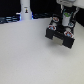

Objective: Open the kcup holder, insert the kcup into the holder, and close the kcup holder

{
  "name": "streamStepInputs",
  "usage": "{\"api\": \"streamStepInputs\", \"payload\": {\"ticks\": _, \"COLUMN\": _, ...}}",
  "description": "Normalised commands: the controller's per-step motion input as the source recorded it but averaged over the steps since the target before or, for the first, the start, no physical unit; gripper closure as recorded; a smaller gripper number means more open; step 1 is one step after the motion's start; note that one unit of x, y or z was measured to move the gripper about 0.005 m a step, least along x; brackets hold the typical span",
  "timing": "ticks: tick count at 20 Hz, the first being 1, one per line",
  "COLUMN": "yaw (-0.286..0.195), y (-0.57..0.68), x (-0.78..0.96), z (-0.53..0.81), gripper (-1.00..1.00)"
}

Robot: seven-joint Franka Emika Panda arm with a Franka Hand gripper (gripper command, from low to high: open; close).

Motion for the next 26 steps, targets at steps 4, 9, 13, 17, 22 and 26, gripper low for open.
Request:
{"api": "streamStepInputs", "payload": {"ticks": 4, "yaw": 0.052, "y": 0.02, "x": -0.14, "z": -0.27, "gripper": 1.00}}
{"api": "streamStepInputs", "payload": {"ticks": 9, "yaw": 0.012, "y": -0.02, "x": -0.07, "z": -0.19, "gripper": 1.00}}
{"api": "streamStepInputs", "payload": {"ticks": 13, "yaw": -0.005, "y": -0.03, "x": -0.06, "z": -0.04, "gripper": 1.00}}
{"api": "streamStepInputs", "payload": {"ticks": 17, "yaw": -0.001, "y": -0.01, "x": -0.11, "z": 0.07, "gripper": 1.00}}
{"api": "streamStepInputs", "payload": {"ticks": 22, "yaw": -0.020, "y": -0.04, "x": -0.45, "z": 0.07, "gripper": 1.00}}
{"api": "streamStepInputs", "payload": {"ticks": 26, "yaw": -0.066, "y": -0.12, "x": -0.61, "z": 0.03, "gripper": 1.00}}
